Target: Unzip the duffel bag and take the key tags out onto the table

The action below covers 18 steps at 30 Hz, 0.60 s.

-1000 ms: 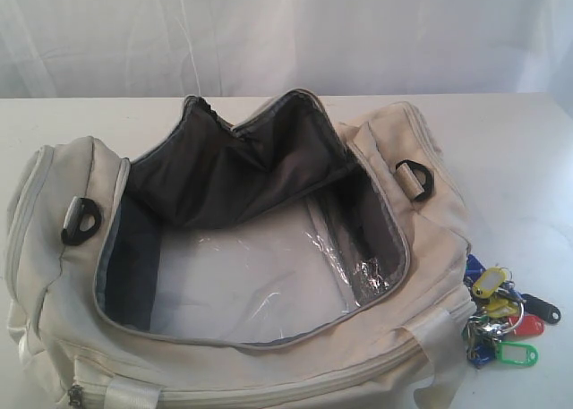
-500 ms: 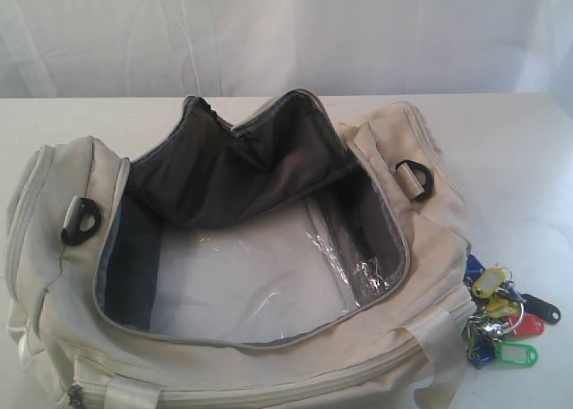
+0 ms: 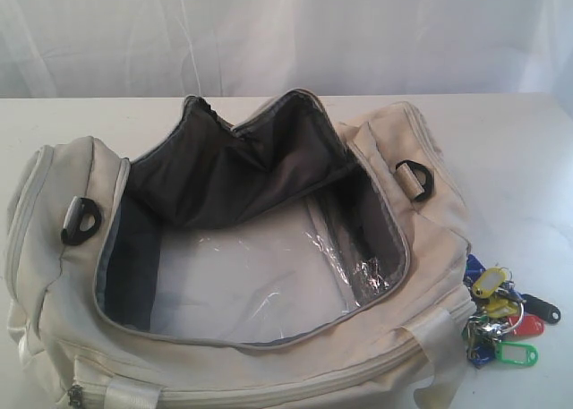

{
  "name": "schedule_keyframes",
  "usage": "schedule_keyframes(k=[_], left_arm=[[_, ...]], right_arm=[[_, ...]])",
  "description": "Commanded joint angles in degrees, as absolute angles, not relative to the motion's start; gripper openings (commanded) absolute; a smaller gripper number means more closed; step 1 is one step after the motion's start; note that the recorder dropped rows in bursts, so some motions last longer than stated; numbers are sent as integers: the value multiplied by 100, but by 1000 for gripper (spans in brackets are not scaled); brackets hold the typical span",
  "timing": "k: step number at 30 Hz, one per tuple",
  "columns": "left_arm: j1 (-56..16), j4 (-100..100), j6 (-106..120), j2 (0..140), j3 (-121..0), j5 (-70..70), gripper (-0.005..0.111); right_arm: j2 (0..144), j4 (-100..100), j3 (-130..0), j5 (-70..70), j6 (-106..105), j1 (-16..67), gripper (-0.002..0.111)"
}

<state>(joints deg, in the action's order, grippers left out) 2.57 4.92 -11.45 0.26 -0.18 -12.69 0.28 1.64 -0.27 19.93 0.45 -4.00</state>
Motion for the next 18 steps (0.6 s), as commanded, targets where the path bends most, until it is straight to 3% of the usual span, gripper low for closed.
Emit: schedule_keyframes(k=[1, 18], left_arm=[[270, 512, -1177, 0, 0, -1274, 0], [493, 512, -1177, 0, 0, -1275, 0]], right_arm=[[0, 196, 0, 2001, 0, -375, 0], [0, 196, 0, 2001, 0, -375, 0]])
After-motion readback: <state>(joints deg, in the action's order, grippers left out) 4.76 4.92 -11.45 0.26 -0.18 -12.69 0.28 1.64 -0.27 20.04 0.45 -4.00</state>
